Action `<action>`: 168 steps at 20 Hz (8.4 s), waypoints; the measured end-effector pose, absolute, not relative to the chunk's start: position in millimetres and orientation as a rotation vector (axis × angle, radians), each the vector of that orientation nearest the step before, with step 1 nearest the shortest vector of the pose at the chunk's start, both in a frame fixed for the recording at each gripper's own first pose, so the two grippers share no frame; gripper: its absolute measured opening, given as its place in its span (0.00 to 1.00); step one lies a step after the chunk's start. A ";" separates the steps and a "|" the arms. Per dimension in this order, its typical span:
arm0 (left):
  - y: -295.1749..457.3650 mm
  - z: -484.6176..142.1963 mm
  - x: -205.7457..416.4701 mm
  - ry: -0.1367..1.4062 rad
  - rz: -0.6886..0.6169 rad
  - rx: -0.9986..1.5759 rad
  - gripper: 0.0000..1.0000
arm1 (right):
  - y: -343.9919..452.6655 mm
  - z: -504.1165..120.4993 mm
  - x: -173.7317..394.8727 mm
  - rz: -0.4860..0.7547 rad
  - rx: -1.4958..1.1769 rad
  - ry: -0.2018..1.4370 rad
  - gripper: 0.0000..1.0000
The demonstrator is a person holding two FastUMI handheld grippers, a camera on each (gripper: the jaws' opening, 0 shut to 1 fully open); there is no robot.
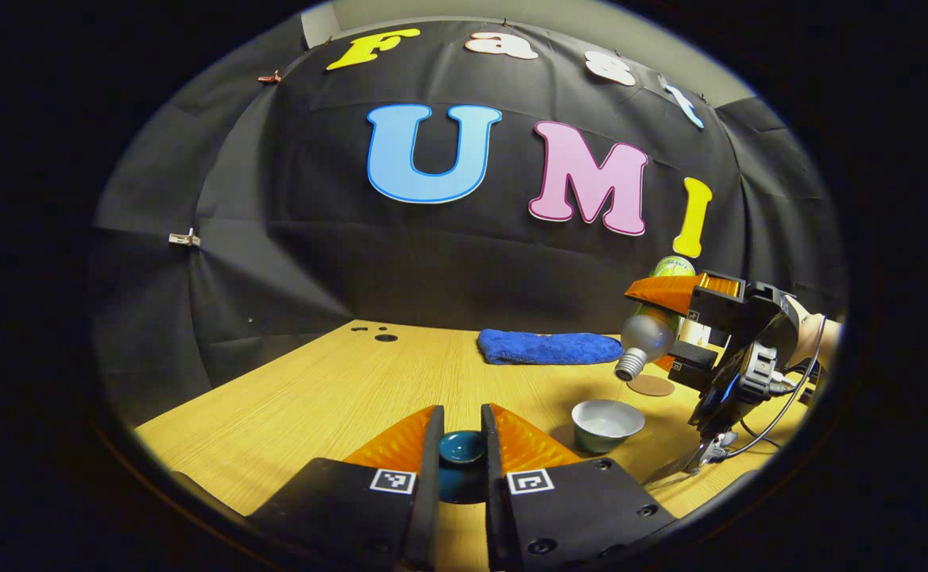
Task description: Open the teacup lid with one hand, grasp the water bottle and pour water into the teacup with the other hand; after pouring, place the water bottle on the coaster and then close the teacup lid.
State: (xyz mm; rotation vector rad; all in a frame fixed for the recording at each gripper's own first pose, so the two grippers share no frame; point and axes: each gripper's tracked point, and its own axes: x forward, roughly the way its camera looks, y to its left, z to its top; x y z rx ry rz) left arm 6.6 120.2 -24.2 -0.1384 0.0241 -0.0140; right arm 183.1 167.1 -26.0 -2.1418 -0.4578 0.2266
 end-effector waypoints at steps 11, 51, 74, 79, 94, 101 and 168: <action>121.0 -24.9 3.9 0.028 -0.014 -0.139 0.28 | 170.7 -33.4 178.6 0.257 -2.158 -0.449 0.78; 81.6 -14.3 -3.1 0.041 -0.057 -0.119 0.27 | 67.3 22.6 163.9 0.250 -0.483 0.056 0.80; 56.7 -13.3 -1.1 0.049 -0.078 -0.089 0.28 | -0.9 -40.8 257.3 0.178 -0.011 0.147 0.81; 55.3 -19.0 2.5 0.060 -0.086 -0.103 0.27 | -0.2 -62.8 262.6 0.182 -0.026 0.187 0.82; 53.4 -20.9 5.0 0.066 -0.089 -0.100 0.28 | -6.3 -64.5 252.3 0.151 -0.011 0.201 0.99; 42.7 -15.8 -2.8 0.054 -0.100 -0.095 0.28 | 1.7 -46.9 222.6 0.164 -0.051 0.158 0.99; -26.7 64.7 -7.7 -0.174 -0.070 -0.077 0.88 | -12.7 -9.0 23.3 0.098 -0.019 0.125 0.99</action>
